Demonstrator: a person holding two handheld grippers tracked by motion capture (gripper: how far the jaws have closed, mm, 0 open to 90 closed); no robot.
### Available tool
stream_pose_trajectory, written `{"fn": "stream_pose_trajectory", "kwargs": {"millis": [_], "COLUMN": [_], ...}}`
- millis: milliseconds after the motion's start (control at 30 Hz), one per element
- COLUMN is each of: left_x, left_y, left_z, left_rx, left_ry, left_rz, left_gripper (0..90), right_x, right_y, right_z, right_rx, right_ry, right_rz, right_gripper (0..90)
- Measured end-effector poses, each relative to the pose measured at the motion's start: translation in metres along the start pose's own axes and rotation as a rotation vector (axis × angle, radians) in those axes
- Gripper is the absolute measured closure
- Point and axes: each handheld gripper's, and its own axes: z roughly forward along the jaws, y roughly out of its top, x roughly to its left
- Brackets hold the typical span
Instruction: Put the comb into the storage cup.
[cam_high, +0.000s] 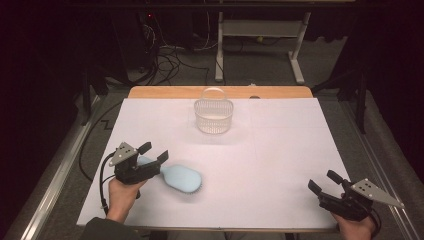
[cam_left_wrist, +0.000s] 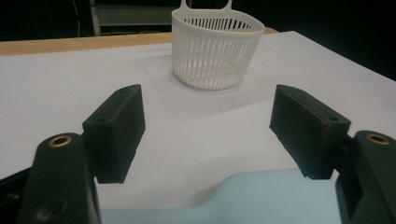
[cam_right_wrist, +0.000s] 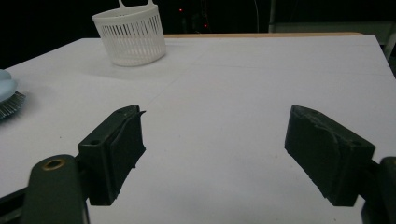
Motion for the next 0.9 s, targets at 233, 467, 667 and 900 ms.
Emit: {"fn": "stream_pose_trajectory", "kwargs": {"millis": [233,467,667,900], "left_x": [-0.001,0.000,-0.001,-0.001], "left_y": [0.005,0.009,0.014,0.023], "left_z": [0.008,0.014,0.016,0.019], "left_rx": [0.022,0.077,0.134,0.208], "left_ry": [0.000,0.001,0.013,0.021], "left_rz": [0.010,0.010,0.024,0.031], "left_gripper": [25.7,25.7,25.7,25.7], "right_x": [0.000,0.000,0.000,0.000], "right_y": [0.000,0.000,0.000,0.000], "right_z": [0.000,0.000,0.000,0.000], "right_rx": [0.001,0.002,0.003,0.008], "right_ry": [0.002,0.001,0.002,0.001], "right_rz": [-0.001,0.001,0.003,0.003], "right_gripper": [20.0,20.1,20.1,20.4]}}
